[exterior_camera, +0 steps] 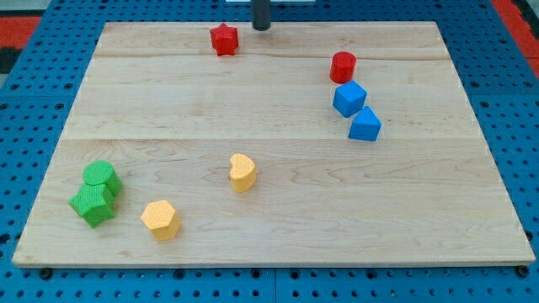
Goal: Nudge the red circle a bit up
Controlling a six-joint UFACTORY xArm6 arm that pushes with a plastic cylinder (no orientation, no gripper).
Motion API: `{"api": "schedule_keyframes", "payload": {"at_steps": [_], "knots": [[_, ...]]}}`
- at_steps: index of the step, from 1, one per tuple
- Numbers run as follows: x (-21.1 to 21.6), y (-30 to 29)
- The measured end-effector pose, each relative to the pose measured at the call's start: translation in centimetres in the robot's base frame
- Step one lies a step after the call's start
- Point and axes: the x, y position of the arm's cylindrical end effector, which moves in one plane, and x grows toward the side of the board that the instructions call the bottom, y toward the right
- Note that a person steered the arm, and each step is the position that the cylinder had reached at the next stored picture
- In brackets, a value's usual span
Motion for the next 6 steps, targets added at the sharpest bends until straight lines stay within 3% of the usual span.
{"api": "schedule_keyframes", "payload": {"at_steps": [2,3,4,5,6], "knots": [[-0.1,15.7],[3.5,19.2],[10.5,19.0],[13.6,15.9],[13.6,9.3]]}}
